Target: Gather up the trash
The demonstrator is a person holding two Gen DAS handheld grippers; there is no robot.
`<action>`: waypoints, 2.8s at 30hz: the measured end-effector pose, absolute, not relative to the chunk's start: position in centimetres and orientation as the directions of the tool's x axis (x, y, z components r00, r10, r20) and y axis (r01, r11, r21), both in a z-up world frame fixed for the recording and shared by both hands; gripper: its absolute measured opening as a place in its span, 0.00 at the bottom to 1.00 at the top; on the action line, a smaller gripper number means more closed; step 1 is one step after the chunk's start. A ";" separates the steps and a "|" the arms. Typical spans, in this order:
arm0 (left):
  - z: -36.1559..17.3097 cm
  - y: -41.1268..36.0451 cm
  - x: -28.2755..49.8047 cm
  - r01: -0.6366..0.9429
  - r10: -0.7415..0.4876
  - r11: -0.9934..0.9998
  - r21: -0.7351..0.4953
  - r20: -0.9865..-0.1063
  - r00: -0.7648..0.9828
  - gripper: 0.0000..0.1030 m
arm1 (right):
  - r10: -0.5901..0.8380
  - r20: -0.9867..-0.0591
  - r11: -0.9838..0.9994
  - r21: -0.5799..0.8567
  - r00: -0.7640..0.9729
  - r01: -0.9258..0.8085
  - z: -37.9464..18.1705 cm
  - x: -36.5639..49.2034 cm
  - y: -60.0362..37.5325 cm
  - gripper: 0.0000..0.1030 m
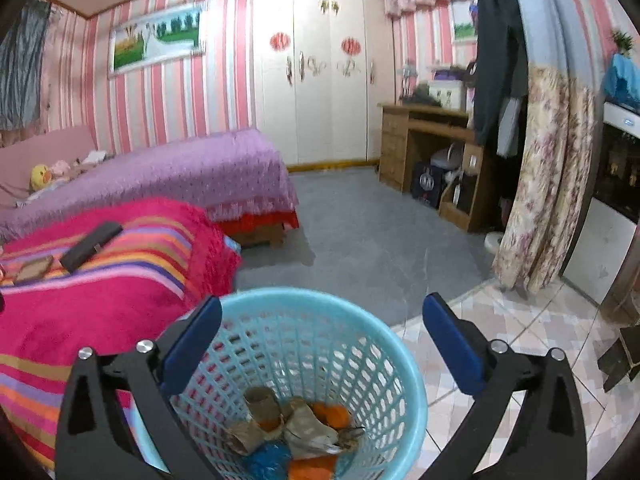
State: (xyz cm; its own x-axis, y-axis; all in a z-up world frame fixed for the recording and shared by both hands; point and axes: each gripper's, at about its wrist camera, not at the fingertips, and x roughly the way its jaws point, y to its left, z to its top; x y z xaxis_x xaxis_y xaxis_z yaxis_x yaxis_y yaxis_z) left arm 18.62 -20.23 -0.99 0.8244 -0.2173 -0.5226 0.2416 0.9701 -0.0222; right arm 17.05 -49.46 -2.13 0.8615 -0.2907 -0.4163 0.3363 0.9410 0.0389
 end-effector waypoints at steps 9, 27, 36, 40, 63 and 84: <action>2.1 -13.5 14.7 0.177 -0.151 0.984 0.014 -0.461 0.874 0.95 | -0.149 -0.352 0.977 0.090 0.924 0.192 2.4 14.0 -40.4 0.96; -3.9 -5.7 8.9 0.056 -0.067 0.998 -0.037 -0.487 0.871 0.95 | -0.042 -0.400 0.999 -0.002 0.916 0.045 -4.4 7.9 -28.0 0.96; -4.4 -6.4 8.4 0.056 -0.054 0.998 -0.011 -0.455 0.889 0.95 | -0.037 -0.365 0.999 -0.031 0.930 0.028 -3.9 7.7 -27.8 0.96; -4.5 -7.0 8.3 0.070 -0.063 0.998 0.000 -0.447 0.893 0.95 | -0.033 -0.365 0.999 -0.021 0.930 0.028 -4.0 7.9 -27.8 0.96; -4.6 -7.0 8.2 0.081 -0.078 0.997 -0.013 -0.439 0.895 0.95 | -0.034 -0.337 0.999 -0.030 0.941 0.025 -3.8 7.6 -27.8 0.96; -3.9 -6.7 7.9 0.077 -0.073 0.997 -0.009 -0.423 0.903 0.95 | -0.033 -0.333 0.999 -0.032 0.942 0.024 -4.0 7.8 -27.4 0.96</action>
State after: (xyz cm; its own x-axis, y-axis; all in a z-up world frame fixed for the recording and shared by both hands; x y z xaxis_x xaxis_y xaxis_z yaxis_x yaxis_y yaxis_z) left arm 7.91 -6.65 -3.87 0.9030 -0.0734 -0.4233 0.0769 0.9970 -0.0088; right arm 7.80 -27.42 -3.95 0.9423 -0.0330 -0.3330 0.0236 0.9992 -0.0322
